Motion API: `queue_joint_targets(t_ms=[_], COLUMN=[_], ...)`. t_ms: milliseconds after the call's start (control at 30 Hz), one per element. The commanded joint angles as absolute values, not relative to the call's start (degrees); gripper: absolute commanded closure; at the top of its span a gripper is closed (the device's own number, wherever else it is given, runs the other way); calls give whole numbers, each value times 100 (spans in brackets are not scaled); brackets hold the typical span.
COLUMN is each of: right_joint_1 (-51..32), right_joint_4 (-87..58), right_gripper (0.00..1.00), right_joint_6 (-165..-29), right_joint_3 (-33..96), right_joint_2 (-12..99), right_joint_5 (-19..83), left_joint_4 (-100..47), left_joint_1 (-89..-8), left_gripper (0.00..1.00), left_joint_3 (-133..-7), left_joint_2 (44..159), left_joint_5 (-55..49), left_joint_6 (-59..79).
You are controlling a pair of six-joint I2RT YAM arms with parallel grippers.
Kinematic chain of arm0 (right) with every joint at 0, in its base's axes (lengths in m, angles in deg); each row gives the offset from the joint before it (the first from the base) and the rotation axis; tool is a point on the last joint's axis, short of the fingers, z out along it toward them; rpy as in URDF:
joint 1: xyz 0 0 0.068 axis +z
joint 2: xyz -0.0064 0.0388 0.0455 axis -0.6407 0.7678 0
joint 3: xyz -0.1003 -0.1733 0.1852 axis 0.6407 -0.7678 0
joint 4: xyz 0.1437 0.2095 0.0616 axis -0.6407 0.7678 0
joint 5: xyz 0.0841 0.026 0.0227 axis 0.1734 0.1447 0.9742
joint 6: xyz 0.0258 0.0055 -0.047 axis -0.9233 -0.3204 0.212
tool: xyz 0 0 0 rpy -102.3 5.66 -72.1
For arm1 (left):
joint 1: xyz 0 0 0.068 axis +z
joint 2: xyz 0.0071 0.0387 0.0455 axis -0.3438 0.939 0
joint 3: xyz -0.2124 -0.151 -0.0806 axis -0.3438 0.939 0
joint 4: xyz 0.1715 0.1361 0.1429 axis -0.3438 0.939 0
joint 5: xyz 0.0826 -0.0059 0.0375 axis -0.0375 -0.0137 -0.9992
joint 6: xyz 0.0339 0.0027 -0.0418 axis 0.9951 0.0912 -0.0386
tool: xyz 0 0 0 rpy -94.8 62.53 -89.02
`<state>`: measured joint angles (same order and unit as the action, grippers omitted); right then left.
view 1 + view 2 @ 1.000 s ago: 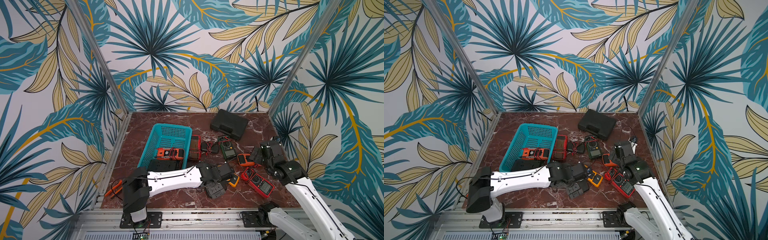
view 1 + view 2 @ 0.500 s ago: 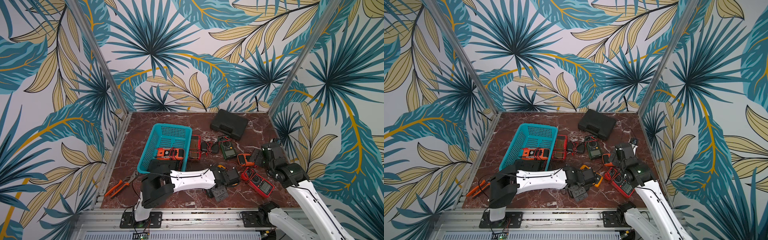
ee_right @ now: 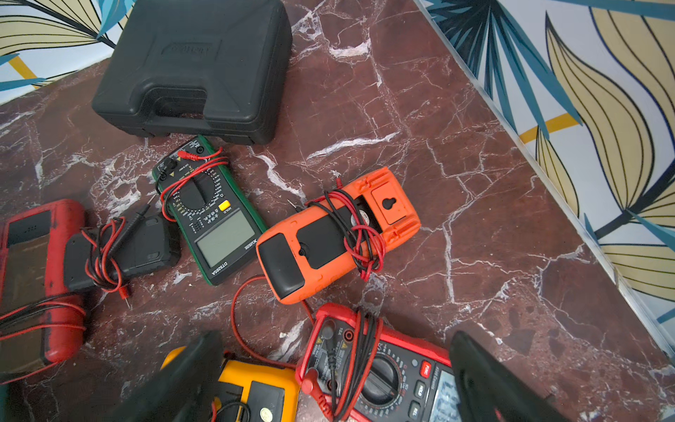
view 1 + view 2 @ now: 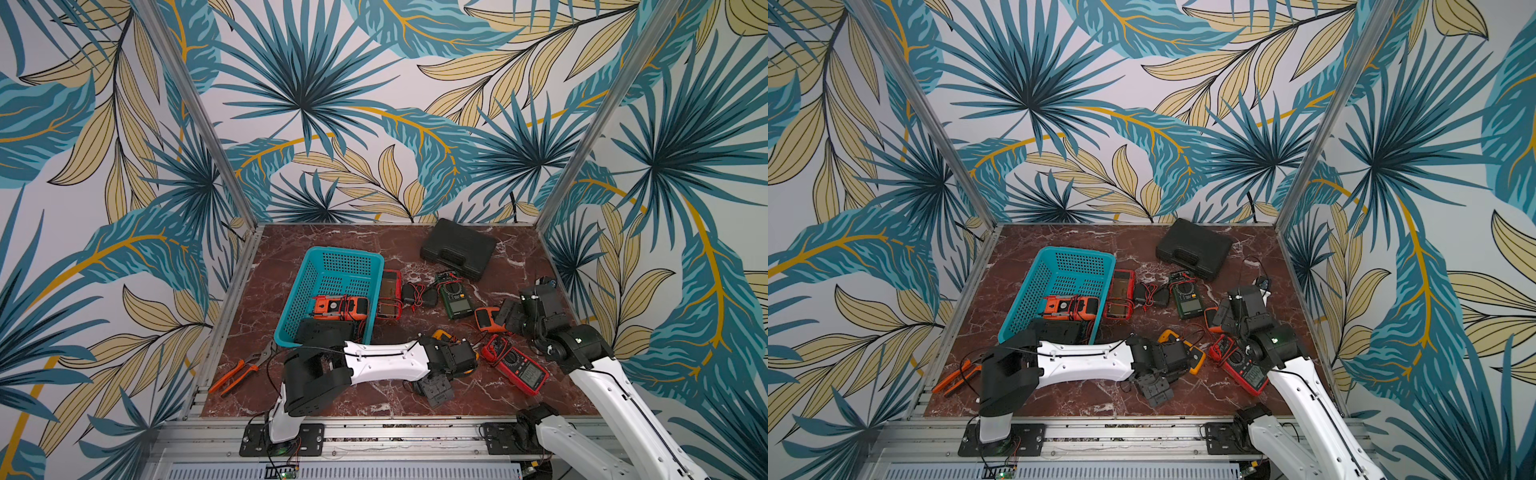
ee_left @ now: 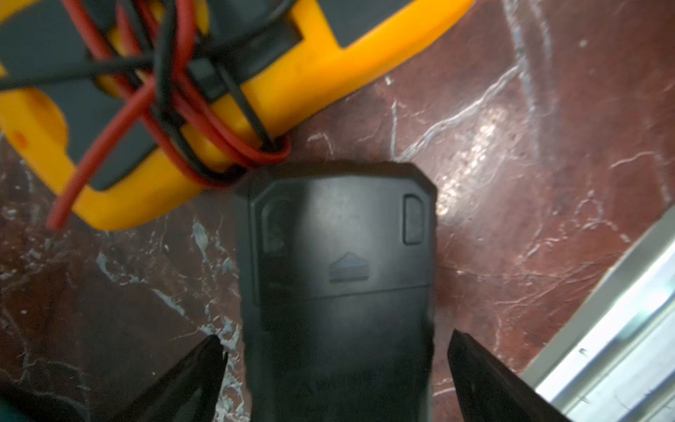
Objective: Put the multimeter into the basket
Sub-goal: Pick up the multimeter from the center of the board, then place the multimeter in the basket.
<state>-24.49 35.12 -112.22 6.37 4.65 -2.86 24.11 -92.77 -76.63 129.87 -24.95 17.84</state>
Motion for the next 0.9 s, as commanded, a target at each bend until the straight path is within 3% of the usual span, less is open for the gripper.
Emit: queue_joint_targets(t_ms=[0,67,167,300,600,867], right_joint_1=[-2472,-2472,-2475,-2472,-2468,-2474], right_joint_4=[3411,3403,3403,3398,3383,3259], right_gripper=[1,2,4,6,7,7], right_joint_6=[-11285,-11274,-11238,-11205,-11083,-11085], right_joint_3=[524,533,551,551,542,494], right_joint_2=[442,417,363,232,-254,-321], right_joint_5=[-186,-157,-123,-123,-19,197], left_joint_4=[2232,2218,2219,2226,3051,2517], left_joint_1=[-9276,-9275,-9279,-9276,-9022,-7574], left_gripper=[9,18,45,70,98,100], left_joint_3=[-7532,-7507,-7476,-7401,-7633,-7512], left_joint_2=[13051,13049,12936,12603,11347,9694], left_joint_5=[-2872,-2905,-2953,-3064,-3925,-3866], left_joint_6=[1930,1990,2089,2310,3193,4432])
